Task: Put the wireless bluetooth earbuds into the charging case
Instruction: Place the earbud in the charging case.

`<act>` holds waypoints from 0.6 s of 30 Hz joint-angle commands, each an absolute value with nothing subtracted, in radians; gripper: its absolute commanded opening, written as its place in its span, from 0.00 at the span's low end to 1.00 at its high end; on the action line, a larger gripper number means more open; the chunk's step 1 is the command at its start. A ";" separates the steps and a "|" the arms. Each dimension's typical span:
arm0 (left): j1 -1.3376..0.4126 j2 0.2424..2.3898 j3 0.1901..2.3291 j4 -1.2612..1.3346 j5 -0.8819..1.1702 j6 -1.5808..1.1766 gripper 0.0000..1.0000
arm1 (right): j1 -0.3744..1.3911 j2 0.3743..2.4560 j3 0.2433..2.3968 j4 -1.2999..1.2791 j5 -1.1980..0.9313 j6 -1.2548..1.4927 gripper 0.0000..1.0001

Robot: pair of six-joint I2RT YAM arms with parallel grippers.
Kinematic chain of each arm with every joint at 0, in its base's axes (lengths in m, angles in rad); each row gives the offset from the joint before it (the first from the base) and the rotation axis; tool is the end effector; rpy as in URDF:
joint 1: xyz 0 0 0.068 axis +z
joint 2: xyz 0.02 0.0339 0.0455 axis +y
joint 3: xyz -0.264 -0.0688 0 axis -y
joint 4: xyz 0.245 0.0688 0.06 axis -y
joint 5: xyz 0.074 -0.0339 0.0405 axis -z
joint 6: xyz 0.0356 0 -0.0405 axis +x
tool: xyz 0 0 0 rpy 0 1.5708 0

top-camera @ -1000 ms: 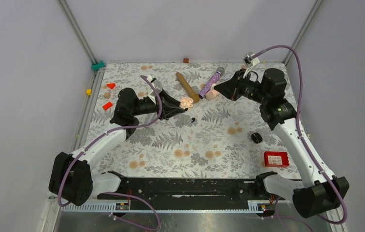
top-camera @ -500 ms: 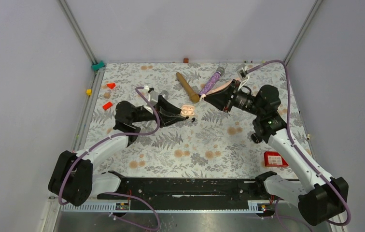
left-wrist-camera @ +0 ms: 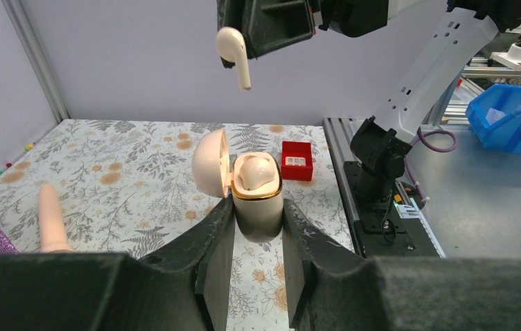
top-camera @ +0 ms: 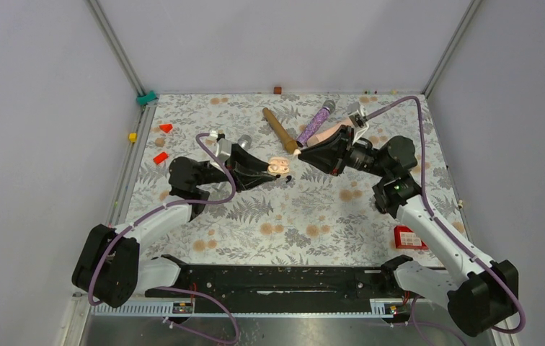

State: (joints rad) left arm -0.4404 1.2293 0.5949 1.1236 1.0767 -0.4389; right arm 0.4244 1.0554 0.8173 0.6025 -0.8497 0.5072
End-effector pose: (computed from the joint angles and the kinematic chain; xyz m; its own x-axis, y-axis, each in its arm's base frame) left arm 0.2080 -0.1327 0.3081 0.0002 -0.2229 -0.9749 1.0000 0.0033 -0.0006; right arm 0.2015 0.1204 0.3785 -0.1588 0.2801 -0.9467 -0.9544 0.2020 0.2199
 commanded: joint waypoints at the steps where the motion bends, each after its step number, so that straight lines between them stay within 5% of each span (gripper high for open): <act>1: -0.444 1.197 0.595 1.195 1.067 -0.450 0.00 | 0.447 1.039 0.798 0.675 -0.885 0.440 0.07; 18: -0.445 1.189 0.592 1.236 1.071 -0.484 0.00 | 0.495 1.071 0.783 0.654 -0.873 0.348 0.05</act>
